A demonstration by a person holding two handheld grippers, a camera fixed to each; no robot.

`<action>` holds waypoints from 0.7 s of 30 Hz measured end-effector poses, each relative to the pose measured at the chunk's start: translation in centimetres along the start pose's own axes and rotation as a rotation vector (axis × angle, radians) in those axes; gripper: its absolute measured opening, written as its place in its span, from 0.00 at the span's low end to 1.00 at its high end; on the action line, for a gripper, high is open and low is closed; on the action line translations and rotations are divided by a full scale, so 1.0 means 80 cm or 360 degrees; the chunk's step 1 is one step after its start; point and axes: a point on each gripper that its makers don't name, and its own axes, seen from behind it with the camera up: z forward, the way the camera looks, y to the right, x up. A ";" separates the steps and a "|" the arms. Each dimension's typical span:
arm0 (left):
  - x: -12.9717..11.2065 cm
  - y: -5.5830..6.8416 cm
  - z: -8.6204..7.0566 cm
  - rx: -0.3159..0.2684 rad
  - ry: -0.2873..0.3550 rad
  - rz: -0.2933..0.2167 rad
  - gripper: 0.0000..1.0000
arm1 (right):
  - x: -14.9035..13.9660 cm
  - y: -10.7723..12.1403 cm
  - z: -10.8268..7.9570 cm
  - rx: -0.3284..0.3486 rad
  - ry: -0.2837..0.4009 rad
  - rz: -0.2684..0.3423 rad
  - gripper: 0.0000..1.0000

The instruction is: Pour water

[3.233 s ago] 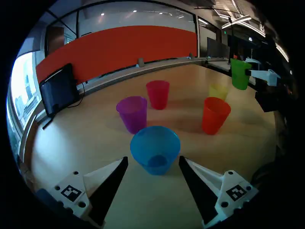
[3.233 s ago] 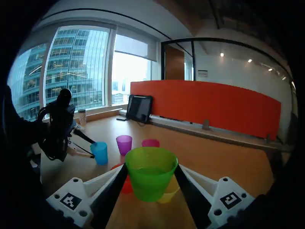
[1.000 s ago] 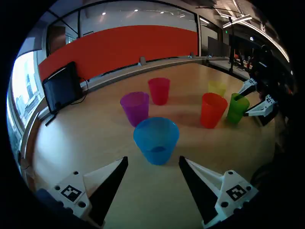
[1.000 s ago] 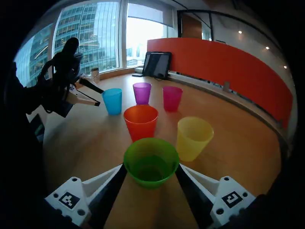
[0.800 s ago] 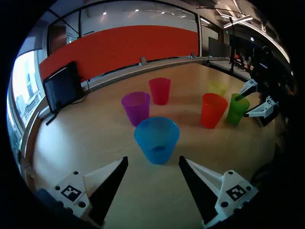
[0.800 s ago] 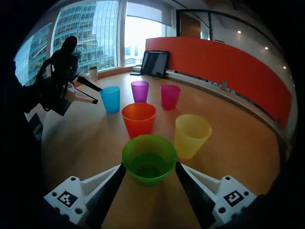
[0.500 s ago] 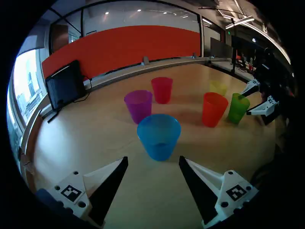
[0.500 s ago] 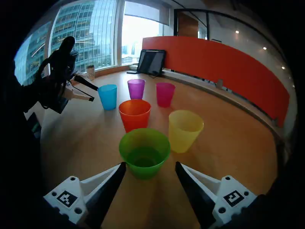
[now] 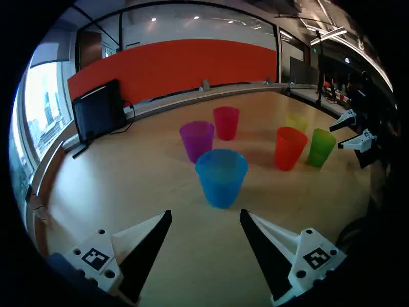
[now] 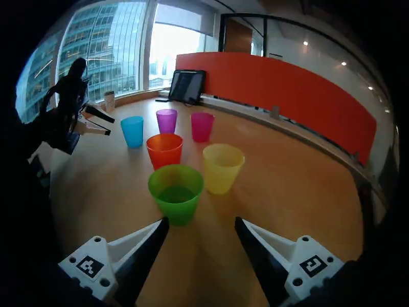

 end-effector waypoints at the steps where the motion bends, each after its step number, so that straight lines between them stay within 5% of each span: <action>1: 0.000 -0.001 -0.002 0.0007 0.0009 -0.0009 0.99 | 0.001 0.003 -0.004 -0.0015 0.0009 0.0005 1.00; 11: 0.008 -0.015 -0.018 0.0108 0.0124 -0.0083 0.99 | 0.033 0.048 -0.032 -0.0215 0.0152 0.0076 1.00; 21: 0.030 -0.043 -0.032 0.0259 0.0282 -0.0125 0.99 | 0.074 0.081 -0.032 -0.0399 0.0343 0.0164 1.00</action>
